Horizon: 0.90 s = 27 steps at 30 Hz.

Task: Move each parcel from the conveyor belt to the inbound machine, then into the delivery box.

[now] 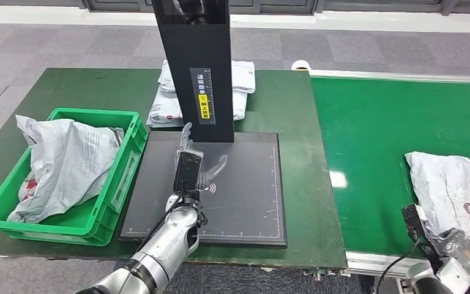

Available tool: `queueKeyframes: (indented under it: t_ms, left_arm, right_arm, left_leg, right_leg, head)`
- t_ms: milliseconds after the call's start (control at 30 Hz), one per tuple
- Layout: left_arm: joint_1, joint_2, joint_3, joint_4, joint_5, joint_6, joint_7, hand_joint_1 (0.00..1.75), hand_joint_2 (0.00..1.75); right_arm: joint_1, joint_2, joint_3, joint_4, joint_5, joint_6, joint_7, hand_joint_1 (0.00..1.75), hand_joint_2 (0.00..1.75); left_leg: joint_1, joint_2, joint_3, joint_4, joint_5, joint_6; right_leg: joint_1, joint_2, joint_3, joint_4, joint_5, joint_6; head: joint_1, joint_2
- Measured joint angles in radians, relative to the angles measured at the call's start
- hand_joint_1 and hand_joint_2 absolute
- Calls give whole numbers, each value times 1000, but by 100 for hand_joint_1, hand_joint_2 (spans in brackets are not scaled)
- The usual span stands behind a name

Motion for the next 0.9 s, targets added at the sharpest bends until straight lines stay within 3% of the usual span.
queueKeyframes:
  t_ms: [100, 233, 300, 400, 467, 767, 900]
  left_arm:
    - [0, 2, 6, 0, 0, 9, 0, 0, 175]
    - [0, 7, 22, -6, -3, 25, 0, 0, 175]
    - [0, 8, 26, -8, -5, 26, 0, 0, 175]
    - [0, 10, 34, -8, -14, 33, 0, 0, 175]
    - [-1, 14, 41, -8, -29, 54, 0, 0, 175]
    - [-15, 40, 59, -46, -103, 90, 0, 0, 175]
    - [-24, 52, 74, -70, -129, 72, 0, 0, 175]
  right_arm:
    - [-8, 22, 0, -7, -42, -7, -97, 175, 175]
    - [-21, 101, 0, -76, -215, -6, -436, 175, 175]
    - [-24, 143, 8, -111, -287, -3, -503, 175, 175]
    - [-13, 196, 57, -184, -366, 5, -497, 175, 175]
    - [4, 229, 140, -260, -442, 23, -491, 175, 175]
    - [63, 376, 819, -573, -560, 197, -294, 175, 175]
    - [56, 403, 1012, -625, -591, 277, -270, 175, 175]
  left_leg:
    - [0, -2, -1, 0, 1, 0]
    - [1, 1, -1, -1, 1, 0]
    - [1, 0, 0, -1, 1, 0]
    - [1, -5, -3, -1, 3, 1]
    - [1, -3, -3, -1, 3, 0]
    - [2, 2, -2, -1, 4, -2]
    - [4, 0, -3, -1, 4, -3]
  right_leg:
    - [0, -3, 0, 0, 0, 0]
    - [1, 2, -1, 1, 0, -1]
    - [1, 1, -1, 1, 0, 0]
    - [1, -5, -1, 1, 0, 0]
    - [1, -3, -1, 1, 0, 0]
    - [3, 4, -4, 2, 1, -1]
    - [4, 2, -4, 2, 1, -2]
  head:
    - [0, 0]
    - [0, 0]
    - [0, 0]
    - [0, 0]
    - [0, 0]
    - [0, 0]
    - [0, 0]
